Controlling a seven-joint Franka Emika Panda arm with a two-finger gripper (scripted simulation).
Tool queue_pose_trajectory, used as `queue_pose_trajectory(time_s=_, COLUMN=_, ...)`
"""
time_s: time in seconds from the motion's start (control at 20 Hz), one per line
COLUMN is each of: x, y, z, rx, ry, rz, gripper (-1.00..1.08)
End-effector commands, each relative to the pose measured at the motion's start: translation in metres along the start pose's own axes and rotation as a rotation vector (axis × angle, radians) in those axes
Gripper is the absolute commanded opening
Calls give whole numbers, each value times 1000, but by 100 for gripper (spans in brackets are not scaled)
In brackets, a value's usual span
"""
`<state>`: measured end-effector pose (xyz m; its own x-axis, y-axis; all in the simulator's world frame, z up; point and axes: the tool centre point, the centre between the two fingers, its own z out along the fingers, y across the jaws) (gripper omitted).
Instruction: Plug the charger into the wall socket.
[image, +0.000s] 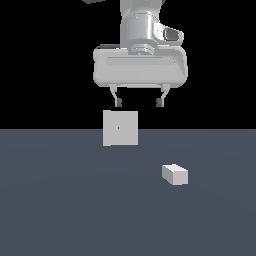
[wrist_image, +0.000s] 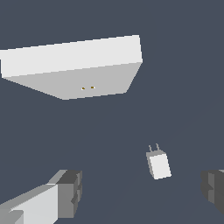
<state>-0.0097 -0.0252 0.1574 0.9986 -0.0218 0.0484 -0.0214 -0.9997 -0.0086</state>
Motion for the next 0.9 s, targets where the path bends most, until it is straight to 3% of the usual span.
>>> queue_pose_trajectory(time_s=0.0, x=-4, y=3, z=3, rx=1, ry=18, rz=-9, gripper=100)
queue_pose_trajectory(time_s=0.85, x=-33, y=34, z=43, rx=15, ry=209, rz=-104, gripper=100)
